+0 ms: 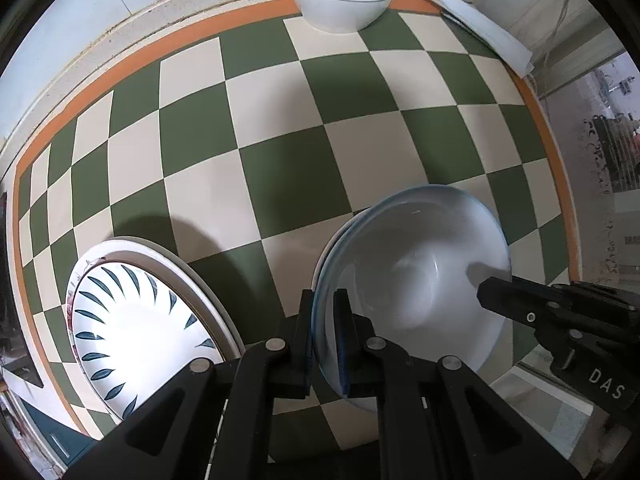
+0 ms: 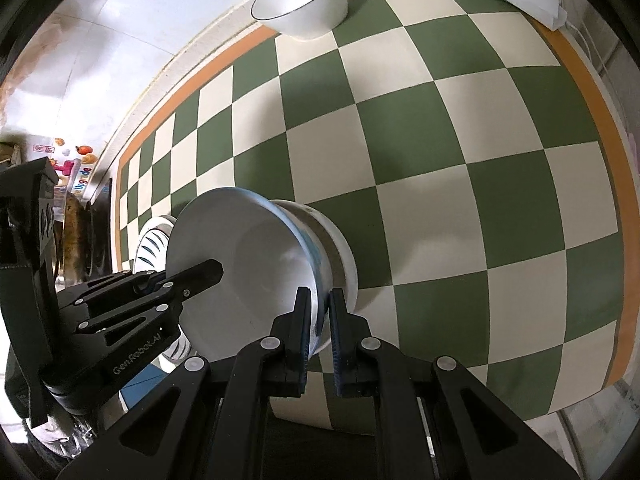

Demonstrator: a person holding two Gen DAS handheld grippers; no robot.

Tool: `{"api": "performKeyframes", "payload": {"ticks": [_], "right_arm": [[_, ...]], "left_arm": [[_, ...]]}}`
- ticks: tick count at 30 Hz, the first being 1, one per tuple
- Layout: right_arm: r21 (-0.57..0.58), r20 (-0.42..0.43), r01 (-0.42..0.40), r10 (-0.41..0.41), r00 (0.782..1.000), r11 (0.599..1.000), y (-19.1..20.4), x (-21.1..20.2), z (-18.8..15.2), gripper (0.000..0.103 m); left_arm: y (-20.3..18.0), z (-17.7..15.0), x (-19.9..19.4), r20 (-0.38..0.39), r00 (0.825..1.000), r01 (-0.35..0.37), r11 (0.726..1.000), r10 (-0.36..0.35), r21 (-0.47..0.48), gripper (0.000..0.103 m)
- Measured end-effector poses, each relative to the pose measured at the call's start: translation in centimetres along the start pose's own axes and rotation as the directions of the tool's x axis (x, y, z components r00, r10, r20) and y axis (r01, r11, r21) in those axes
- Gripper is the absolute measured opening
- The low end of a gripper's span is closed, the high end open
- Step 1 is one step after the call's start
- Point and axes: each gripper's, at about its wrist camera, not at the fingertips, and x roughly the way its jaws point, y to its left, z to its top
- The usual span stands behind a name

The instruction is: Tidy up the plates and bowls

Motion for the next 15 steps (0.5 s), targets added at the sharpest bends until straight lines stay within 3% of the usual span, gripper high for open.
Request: {"api": "performKeyframes", "payload": {"ticks": [15], "right_arm": [[-0.004,-0.048,0.018,-0.018,0.999,1.0,0.31,0.54,1.03,0.013]], "left_arm": [[-0.21,0.35,0.5,-0.013,1.0,-0.027,1.0,0.027,0.003,0.008]]}}
